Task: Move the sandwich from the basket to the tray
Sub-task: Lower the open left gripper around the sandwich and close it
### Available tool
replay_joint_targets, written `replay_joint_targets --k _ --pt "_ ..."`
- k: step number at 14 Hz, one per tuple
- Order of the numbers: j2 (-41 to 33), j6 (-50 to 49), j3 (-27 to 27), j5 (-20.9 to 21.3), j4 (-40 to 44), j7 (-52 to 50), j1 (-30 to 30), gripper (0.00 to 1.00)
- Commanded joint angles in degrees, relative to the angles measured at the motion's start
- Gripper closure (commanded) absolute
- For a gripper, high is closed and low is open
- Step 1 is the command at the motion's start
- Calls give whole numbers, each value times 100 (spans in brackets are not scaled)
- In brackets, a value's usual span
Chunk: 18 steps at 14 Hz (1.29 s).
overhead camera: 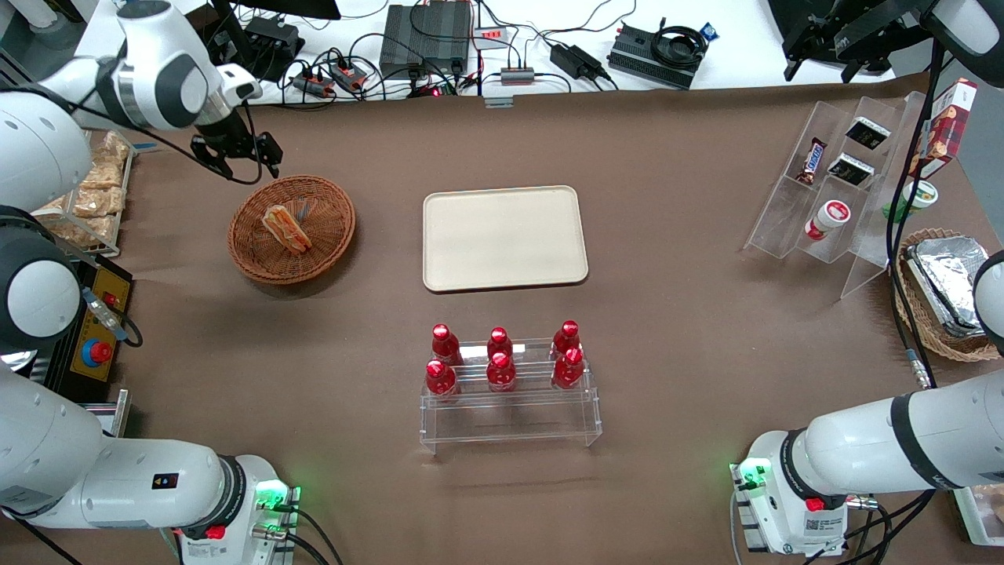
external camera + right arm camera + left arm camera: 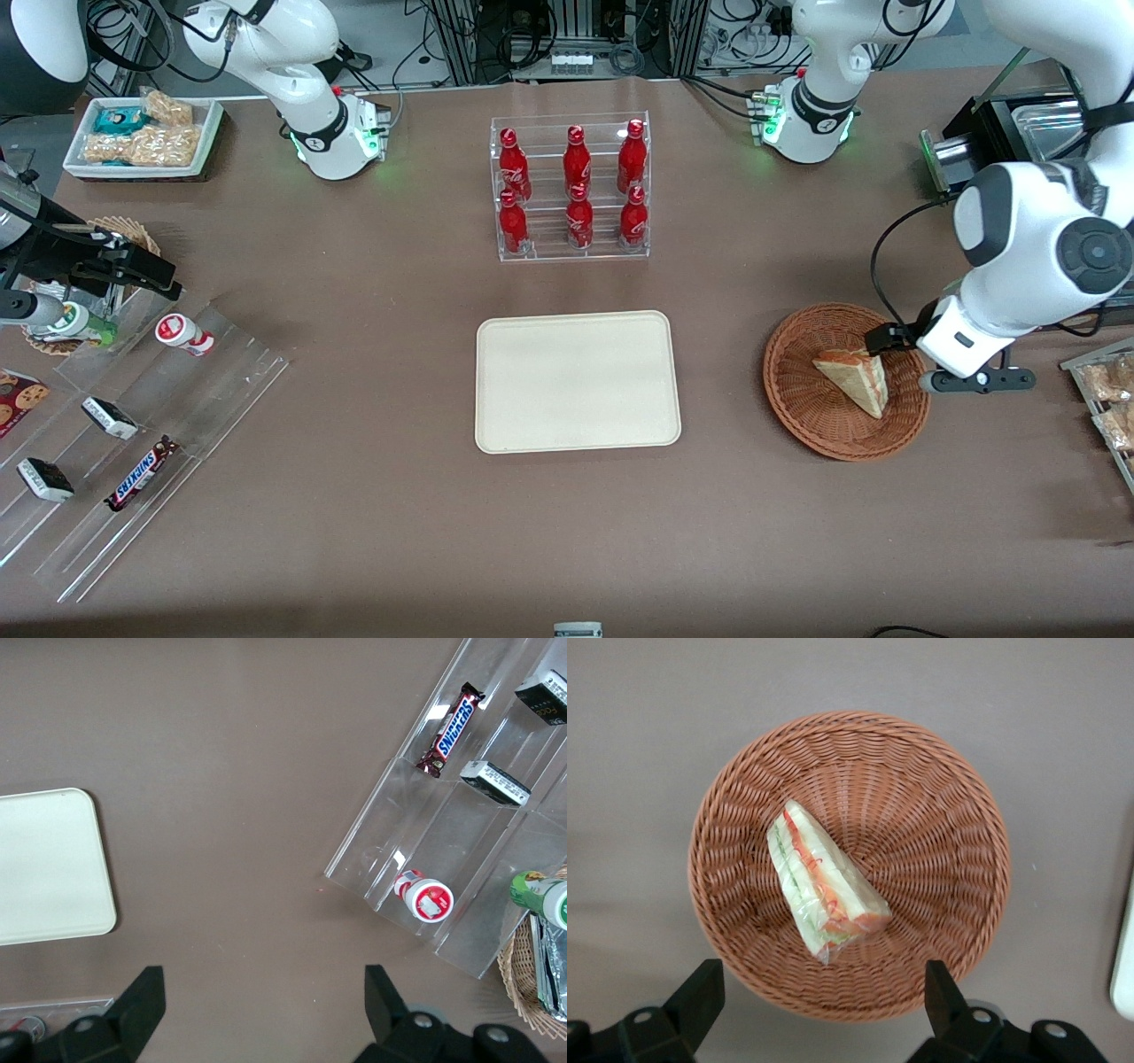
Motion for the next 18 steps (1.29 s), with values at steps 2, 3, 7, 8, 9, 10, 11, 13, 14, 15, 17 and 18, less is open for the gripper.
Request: replay_joint_targets --k 2,3,7,8,9,10,11,13,14,15,17,18 --pt "-138 949 -21 42 -767 -1948 6 0" --pt "-112 1221 -21 34 -916 -2676 15 0" --pt "265 1927 -13 34 -1094 -4606 32 0" --pt "353 2005 -13 34 -1085 -4756 50 0" --pt "441 2102 -13 16 -1093 -4854 59 0" --pt "546 2138 -13 16 -1094 -4924 59 0" --pt "634 2147 -13 16 -1094 -4934 59 0" --pt "706 2164 -13 -19 -1059 -5152 41 56" --pt "697 2138 -13 16 -1015 -5275 41 89" --pt "671 2095 -13 16 -954 -5250 41 95" --pt "583 1763 -21 25 -752 -5180 24 98" --pt "556 1395 -39 33 -533 -5154 -3 98"
